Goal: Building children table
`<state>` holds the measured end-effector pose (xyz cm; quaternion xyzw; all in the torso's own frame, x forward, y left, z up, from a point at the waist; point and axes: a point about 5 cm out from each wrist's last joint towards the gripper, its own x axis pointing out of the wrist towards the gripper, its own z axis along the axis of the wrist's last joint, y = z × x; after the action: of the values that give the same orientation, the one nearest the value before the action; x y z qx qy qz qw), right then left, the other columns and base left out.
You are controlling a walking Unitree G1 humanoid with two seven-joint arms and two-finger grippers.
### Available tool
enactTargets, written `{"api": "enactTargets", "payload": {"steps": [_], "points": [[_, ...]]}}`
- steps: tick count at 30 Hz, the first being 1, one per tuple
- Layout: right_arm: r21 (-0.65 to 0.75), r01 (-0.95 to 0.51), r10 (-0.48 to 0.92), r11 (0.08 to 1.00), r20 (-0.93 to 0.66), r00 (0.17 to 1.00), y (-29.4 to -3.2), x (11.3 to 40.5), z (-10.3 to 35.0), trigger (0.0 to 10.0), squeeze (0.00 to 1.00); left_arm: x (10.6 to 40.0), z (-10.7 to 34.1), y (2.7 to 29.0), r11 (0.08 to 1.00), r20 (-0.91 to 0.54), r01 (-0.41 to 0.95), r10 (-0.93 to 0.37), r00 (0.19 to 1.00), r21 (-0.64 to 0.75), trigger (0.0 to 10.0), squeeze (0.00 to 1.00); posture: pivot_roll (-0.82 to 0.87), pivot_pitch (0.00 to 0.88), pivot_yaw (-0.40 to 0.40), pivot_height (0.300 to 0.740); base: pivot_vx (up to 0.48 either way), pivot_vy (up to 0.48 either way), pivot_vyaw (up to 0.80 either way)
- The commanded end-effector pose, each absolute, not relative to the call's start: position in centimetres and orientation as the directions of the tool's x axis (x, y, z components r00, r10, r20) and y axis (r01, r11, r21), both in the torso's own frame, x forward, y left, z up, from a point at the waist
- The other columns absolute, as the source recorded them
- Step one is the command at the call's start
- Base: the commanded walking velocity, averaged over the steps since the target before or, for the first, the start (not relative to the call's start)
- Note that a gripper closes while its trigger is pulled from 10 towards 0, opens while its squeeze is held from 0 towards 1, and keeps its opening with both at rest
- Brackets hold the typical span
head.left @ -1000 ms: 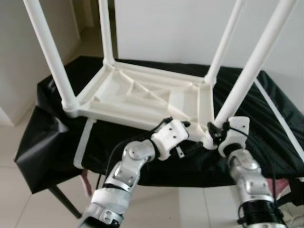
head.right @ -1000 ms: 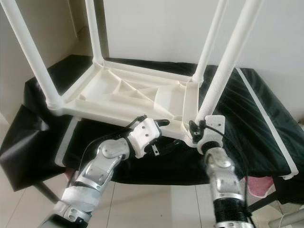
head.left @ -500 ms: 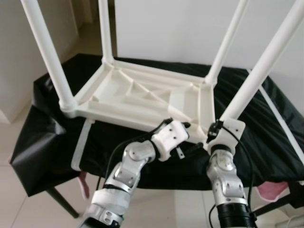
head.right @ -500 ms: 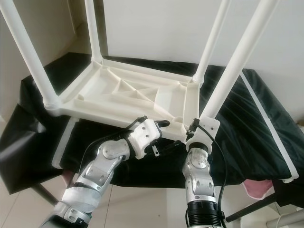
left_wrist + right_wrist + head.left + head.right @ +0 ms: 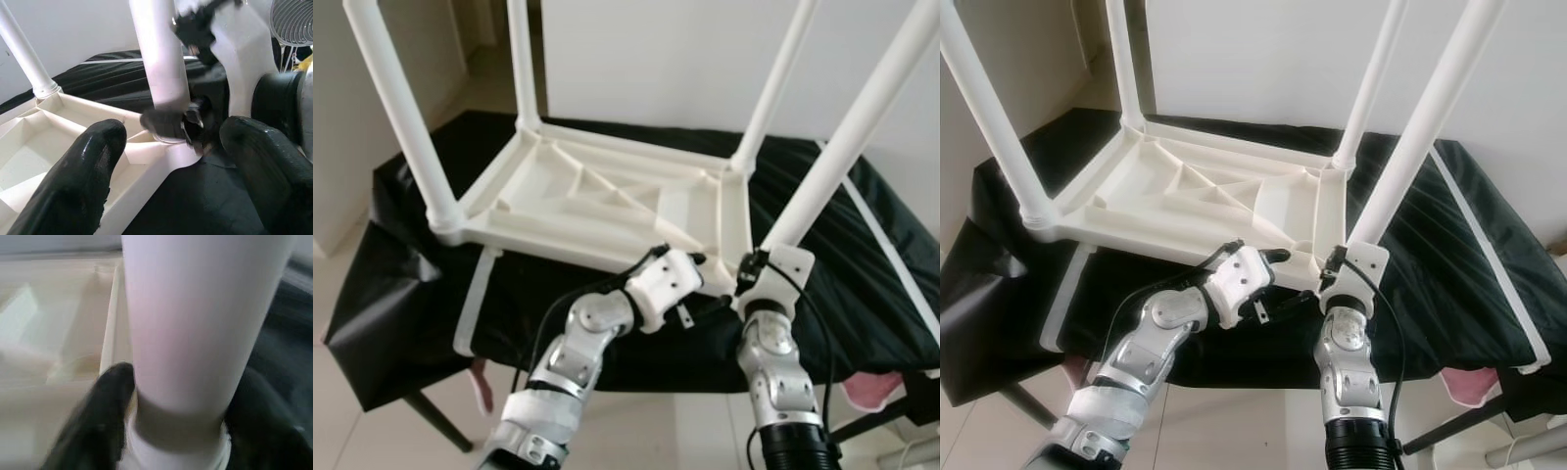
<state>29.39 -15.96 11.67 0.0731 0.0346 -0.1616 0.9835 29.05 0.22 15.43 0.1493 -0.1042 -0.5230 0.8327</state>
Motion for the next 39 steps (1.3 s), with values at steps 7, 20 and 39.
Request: {"api": "enactTargets", "payload": {"steps": [7, 20, 39], "points": [[0.153, 0.206, -0.197, 0.966, -0.073, 0.978, -15.7, 28.1, 11.0, 10.0, 1.00, 29.5, 15.5, 0.5, 0.512, 0.050, 0.781, -0.846, 0.531, 0.358, 10.0, 0.00, -0.03, 0.000, -0.075, 0.740, 0.000, 0.000, 0.00], [0.010, -0.084, 0.084, 0.996, 0.003, 0.996, -21.0, 27.1, 11.3, 10.0, 0.00, 29.7, 15.6, 0.6, 0.519, 0.050, 0.779, -0.841, 0.538, 0.353, 10.0, 0.00, -0.05, 0.000, -0.064, 0.740, 0.000, 0.000, 0.00], [-0.163, -0.495, 0.482, 0.853, -0.116, 0.869, -20.6, 30.8, 11.8, 0.7, 0.00, 29.8, 15.9, 0.4, 0.509, 0.052, 0.780, -0.847, 0.529, 0.364, 10.0, 0.00, -0.03, 0.000, -0.054, 0.740, 0.000, 0.000, 0.00]]}}
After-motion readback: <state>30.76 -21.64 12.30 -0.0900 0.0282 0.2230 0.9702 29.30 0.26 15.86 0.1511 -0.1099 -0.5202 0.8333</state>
